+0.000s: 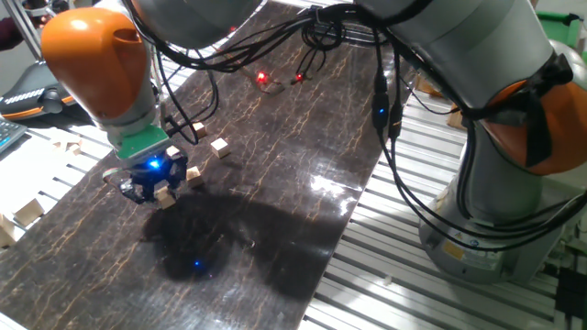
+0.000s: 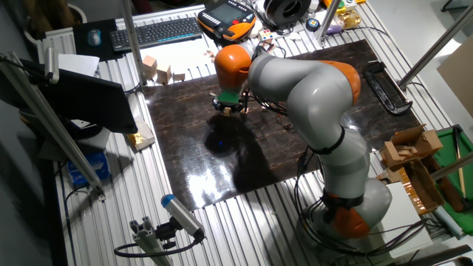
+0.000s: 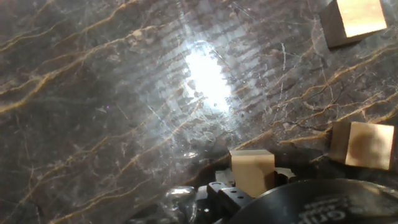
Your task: Stack the blocks in a vertical line of five
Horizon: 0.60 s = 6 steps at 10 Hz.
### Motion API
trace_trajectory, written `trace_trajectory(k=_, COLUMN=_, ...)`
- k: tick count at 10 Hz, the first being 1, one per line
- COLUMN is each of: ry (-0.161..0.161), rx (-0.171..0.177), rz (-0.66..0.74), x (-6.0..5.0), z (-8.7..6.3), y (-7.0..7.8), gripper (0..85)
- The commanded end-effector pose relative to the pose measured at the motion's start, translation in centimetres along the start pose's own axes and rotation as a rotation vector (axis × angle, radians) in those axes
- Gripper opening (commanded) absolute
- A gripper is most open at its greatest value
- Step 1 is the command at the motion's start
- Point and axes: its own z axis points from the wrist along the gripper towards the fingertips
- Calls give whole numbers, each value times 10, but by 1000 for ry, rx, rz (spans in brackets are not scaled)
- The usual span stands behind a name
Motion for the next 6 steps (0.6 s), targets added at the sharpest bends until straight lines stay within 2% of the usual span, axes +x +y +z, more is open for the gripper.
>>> trace_trajectory(k=1, ry=-4, rx=7, rz=23, x=1, z=-9, y=-3, gripper=10)
trace_trajectory(k=3, ry=3, rx=4, rz=52, x=-1, z=-25, y=-13, gripper=10)
trace_trajectory(k=6, ry=5, rx=10, rz=26, x=-3, z=-32, y=-30, gripper=10)
